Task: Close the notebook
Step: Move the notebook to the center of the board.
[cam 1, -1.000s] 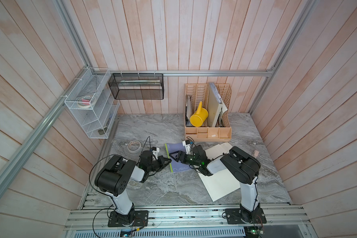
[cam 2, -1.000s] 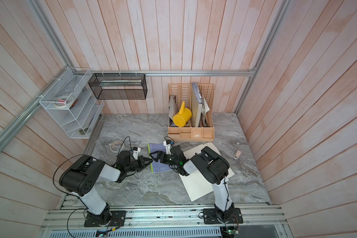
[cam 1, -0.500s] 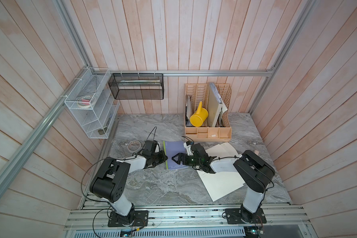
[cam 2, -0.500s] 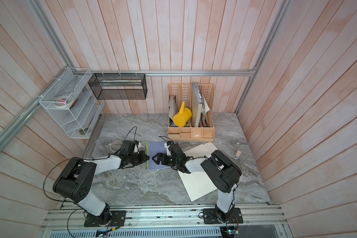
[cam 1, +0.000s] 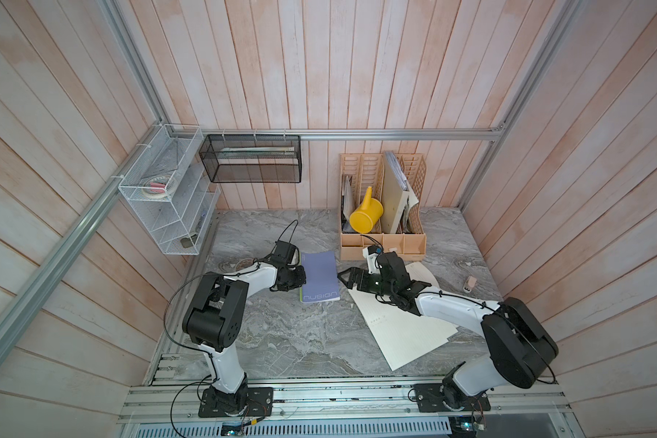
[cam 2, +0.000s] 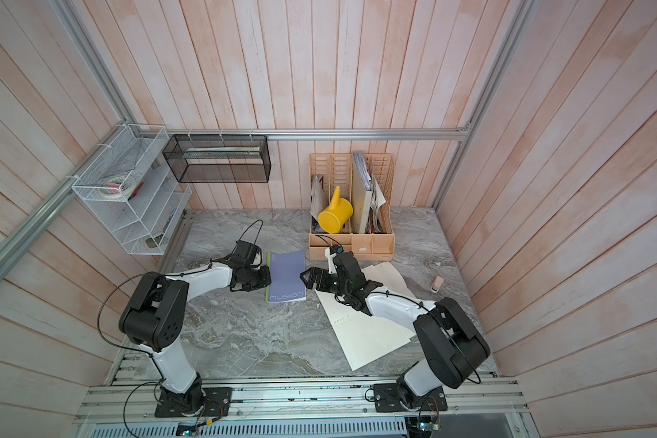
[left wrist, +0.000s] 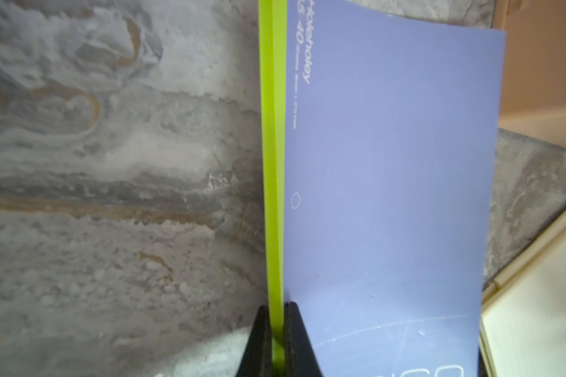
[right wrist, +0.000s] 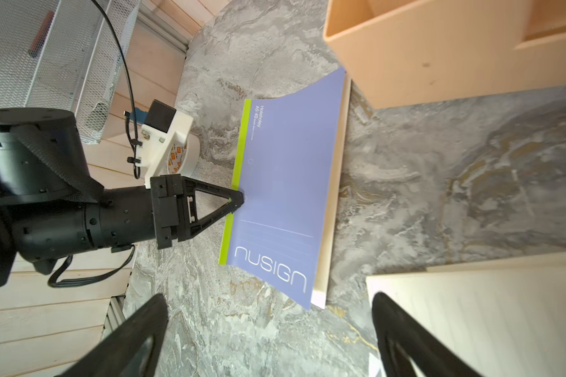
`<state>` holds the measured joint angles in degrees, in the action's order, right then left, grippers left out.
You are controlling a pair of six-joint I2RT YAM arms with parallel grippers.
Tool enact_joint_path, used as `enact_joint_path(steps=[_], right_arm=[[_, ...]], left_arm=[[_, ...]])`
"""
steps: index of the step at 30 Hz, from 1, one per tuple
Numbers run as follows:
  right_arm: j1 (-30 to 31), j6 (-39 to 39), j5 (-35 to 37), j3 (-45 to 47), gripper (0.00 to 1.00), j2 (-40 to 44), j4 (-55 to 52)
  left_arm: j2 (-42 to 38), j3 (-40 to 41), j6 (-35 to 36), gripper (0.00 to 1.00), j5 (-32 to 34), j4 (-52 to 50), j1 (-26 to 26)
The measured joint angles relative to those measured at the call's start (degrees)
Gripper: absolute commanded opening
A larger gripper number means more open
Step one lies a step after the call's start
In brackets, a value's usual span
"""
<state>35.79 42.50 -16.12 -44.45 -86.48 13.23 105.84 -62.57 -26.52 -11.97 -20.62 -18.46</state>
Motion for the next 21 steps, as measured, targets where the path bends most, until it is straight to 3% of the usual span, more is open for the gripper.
enact_joint_path(steps=[21], right_arm=[[-4.1, -1.9, -0.2, 1.4, 0.98, 3.0, -3.2]], left_arm=[[13.8, -24.8, 7.6, 0.00, 9.6, -19.4, 4.6]])
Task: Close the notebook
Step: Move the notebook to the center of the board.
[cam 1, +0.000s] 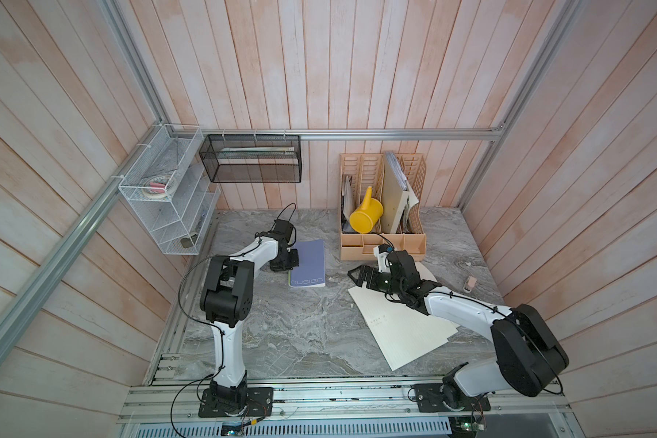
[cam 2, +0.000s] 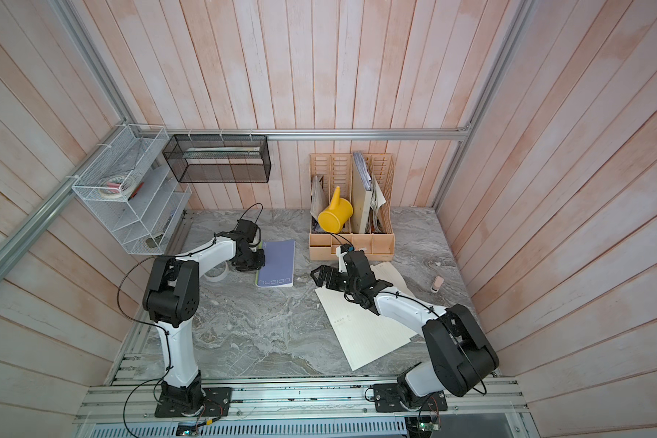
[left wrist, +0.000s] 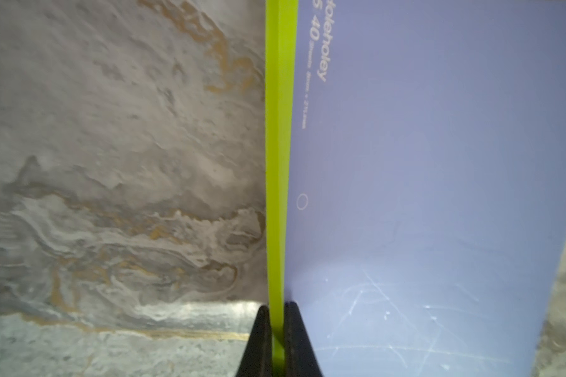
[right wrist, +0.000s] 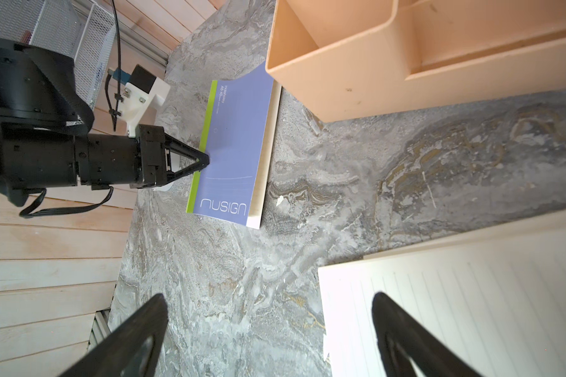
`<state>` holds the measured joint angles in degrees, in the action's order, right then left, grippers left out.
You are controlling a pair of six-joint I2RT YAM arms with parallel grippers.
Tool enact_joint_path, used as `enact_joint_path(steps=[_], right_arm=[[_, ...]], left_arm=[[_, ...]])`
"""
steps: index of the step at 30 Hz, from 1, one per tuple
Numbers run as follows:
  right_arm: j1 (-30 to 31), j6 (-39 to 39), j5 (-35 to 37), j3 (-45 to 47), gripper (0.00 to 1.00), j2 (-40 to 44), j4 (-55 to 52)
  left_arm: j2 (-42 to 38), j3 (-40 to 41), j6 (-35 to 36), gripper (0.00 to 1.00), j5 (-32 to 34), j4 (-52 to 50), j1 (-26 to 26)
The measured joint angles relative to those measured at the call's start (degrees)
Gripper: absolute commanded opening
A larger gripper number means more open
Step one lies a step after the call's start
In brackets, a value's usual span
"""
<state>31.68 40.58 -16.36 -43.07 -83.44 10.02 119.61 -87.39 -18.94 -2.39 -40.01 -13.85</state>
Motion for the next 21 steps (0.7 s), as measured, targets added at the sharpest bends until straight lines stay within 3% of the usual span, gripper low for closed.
enact_joint_path(steps=[4, 21], right_arm=[[-0.3, -0.1, 0.0, 0.1, 0.98, 0.8, -0.6], [-1.4, -0.2, 0.0, 1.8, 0.98, 1.9, -1.1]], left_arm=[[2.3, -3.6, 0.5, 0.00, 1.9, -1.5, 0.2], [3.4, -5.1, 0.8, 0.00, 5.1, -2.3, -0.2]])
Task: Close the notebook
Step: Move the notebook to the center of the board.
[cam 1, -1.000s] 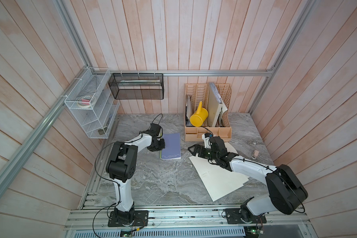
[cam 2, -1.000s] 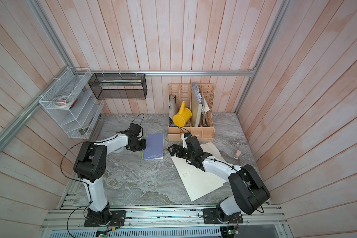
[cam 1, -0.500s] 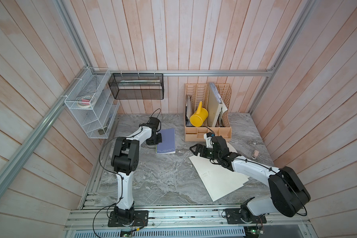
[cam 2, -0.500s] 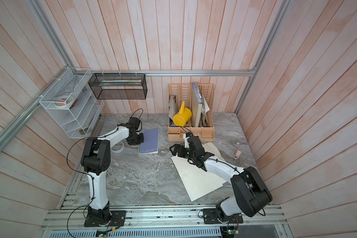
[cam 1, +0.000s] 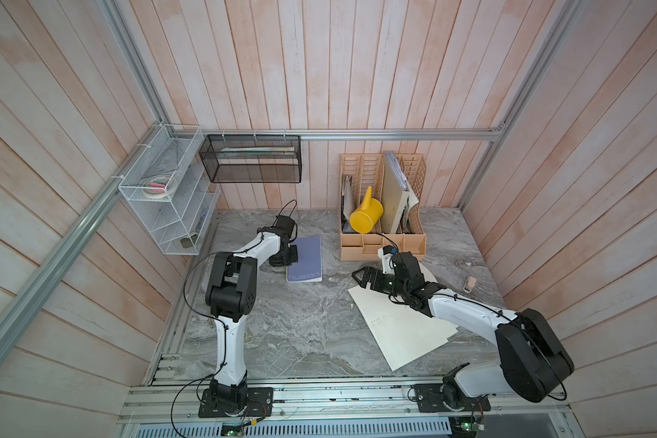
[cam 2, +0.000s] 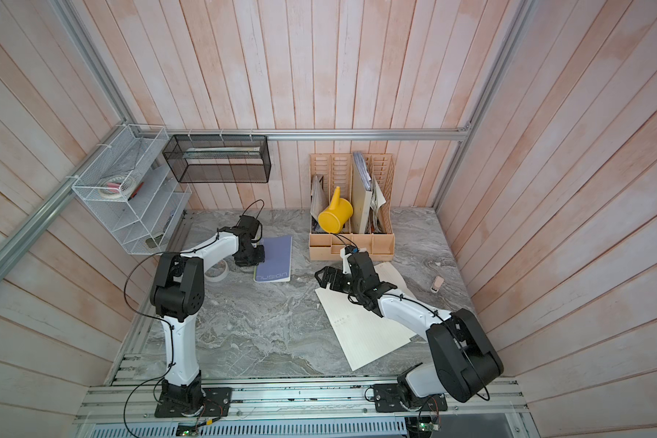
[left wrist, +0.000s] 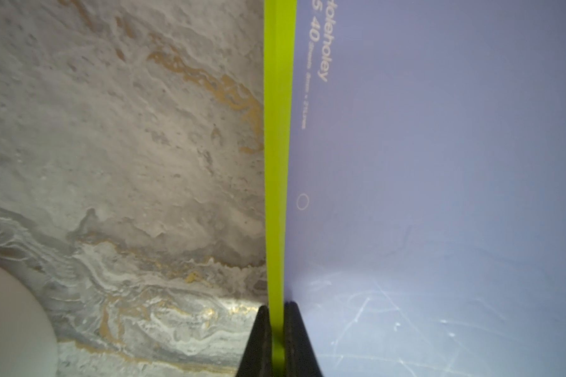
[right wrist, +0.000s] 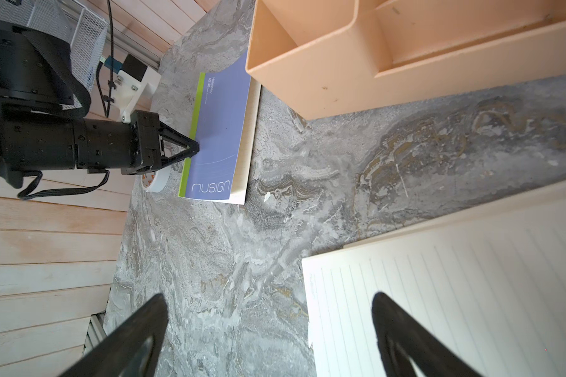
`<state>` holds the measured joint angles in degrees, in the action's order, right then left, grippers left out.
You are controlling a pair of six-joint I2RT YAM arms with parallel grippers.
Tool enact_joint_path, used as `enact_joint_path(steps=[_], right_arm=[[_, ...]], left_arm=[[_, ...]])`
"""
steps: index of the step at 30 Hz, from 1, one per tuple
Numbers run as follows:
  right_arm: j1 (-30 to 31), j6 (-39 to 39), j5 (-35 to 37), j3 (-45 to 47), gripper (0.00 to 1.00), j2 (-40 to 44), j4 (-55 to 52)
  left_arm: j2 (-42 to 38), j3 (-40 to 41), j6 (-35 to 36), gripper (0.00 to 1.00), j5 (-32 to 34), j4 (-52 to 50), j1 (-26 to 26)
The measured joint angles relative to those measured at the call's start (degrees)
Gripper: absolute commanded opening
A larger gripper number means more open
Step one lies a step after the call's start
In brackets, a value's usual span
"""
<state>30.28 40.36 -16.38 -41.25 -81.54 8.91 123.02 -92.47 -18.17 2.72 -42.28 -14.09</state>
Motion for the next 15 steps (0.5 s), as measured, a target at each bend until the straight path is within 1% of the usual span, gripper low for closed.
enact_joint_path(steps=[3, 8, 9, 11, 12, 13, 15], right_arm=[[0.0, 0.0, 0.0, 0.3, 0.98, 0.0, 0.0], [0.0, 0.0, 0.0, 1.3, 0.98, 0.5, 0.0], [-0.1, 0.0, 0.0, 1.3, 0.98, 0.5, 0.1], [-0.2, 0.0, 0.0, 1.3, 0.98, 0.5, 0.1], [-0.2, 0.0, -0.1, 1.3, 0.98, 0.5, 0.1], [-0.3, 0.0, -0.2, 1.3, 0.98, 0.5, 0.1], [-0.4, 0.0, -0.2, 1.3, 0.98, 0.5, 0.1]], left_arm=[[0.4, -0.7, 0.0, 0.00, 1.0, -0.5, -0.2], [0.2, -0.6, 0.0, 0.01, 1.0, -0.4, -0.2], [0.0, -0.3, 0.0, 0.11, 0.8, -0.1, -0.2], [-0.8, 0.9, 0.2, 0.20, 0.7, 0.8, -0.2], [-1.3, 1.6, 0.2, 0.26, 0.7, 1.3, 0.0], [-1.8, 2.6, 0.2, 0.30, 0.7, 1.5, 0.2], [-2.5, 4.3, 0.5, 0.34, 0.5, 1.8, 0.6]])
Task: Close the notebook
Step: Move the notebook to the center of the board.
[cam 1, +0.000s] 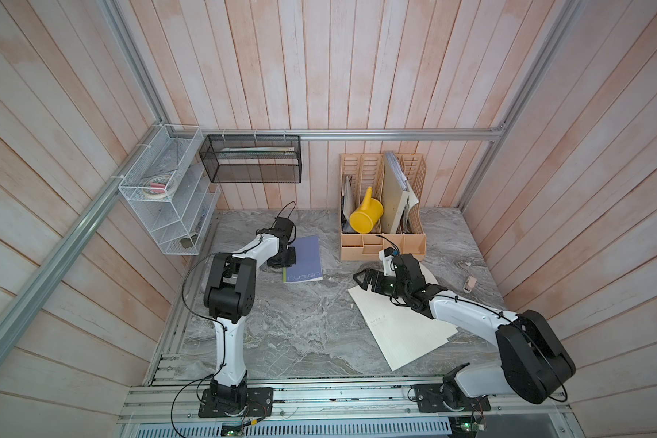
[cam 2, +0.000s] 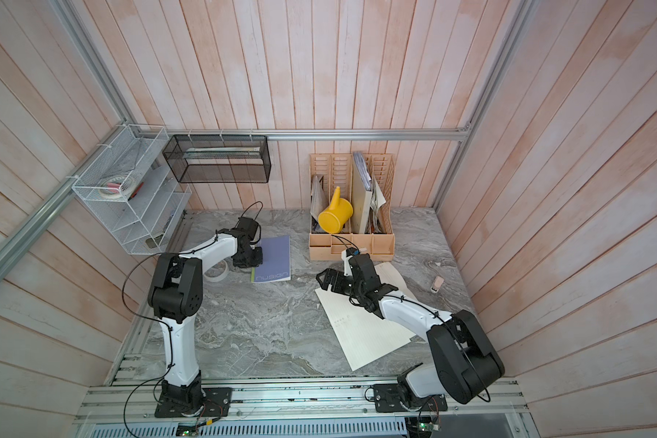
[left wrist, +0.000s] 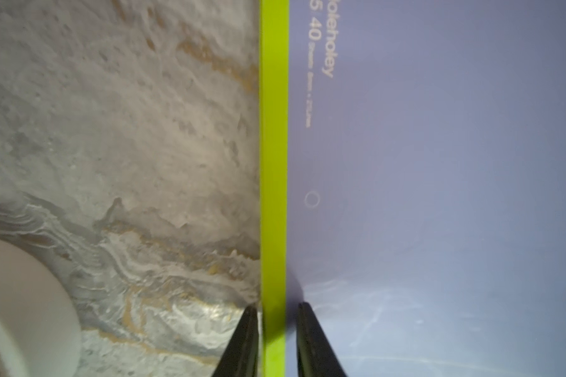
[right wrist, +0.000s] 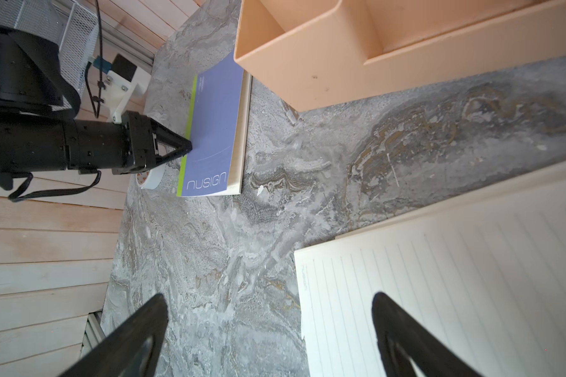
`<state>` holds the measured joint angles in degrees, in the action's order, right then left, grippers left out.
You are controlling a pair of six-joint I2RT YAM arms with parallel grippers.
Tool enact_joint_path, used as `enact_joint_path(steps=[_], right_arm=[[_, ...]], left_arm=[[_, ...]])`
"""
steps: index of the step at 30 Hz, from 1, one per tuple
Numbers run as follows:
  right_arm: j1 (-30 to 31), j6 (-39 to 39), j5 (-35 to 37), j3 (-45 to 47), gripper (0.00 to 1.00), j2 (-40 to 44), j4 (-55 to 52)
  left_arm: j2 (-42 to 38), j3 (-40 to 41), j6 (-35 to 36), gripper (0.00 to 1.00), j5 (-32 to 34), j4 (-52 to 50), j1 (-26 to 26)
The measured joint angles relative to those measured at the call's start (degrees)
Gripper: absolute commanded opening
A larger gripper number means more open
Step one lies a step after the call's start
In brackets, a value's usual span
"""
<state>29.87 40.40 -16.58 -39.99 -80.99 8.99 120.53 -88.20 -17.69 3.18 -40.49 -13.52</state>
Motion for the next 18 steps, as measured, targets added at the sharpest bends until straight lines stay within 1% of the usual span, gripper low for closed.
enact_joint_path(steps=[1, 3, 8, 10, 14, 18], right_arm=[[0.0, 0.0, 0.0, 0.0, 0.98, 0.0, 0.0], [0.0, 0.0, -0.2, 0.0, 0.98, 0.0, 0.2], [0.0, 0.0, -0.6, 0.0, 0.98, 0.0, 0.6], [0.0, 0.0, -0.7, 0.0, 0.98, 0.0, 0.6], [-0.2, 0.0, -0.7, 0.0, 0.98, 0.3, 0.2], [-1.5, -0.1, -0.5, 0.4, 0.98, 3.1, -1.4]], left_arm=[[-0.3, 0.2, 0.0, 0.39, 0.1, -0.2, 0.1], [-0.6, 0.6, 0.1, 0.44, 0.2, -0.7, 0.2], [-1.2, 1.1, 0.2, 0.47, 1.7, -0.9, 0.2], [-2.8, 2.4, 0.1, 0.49, 2.2, -1.0, 0.3], [-9.8, 6.8, -0.5, 0.54, 0.9, -0.4, 0.4], [-21.3, 12.4, -1.0, 0.56, -4.5, 2.4, 0.0]])
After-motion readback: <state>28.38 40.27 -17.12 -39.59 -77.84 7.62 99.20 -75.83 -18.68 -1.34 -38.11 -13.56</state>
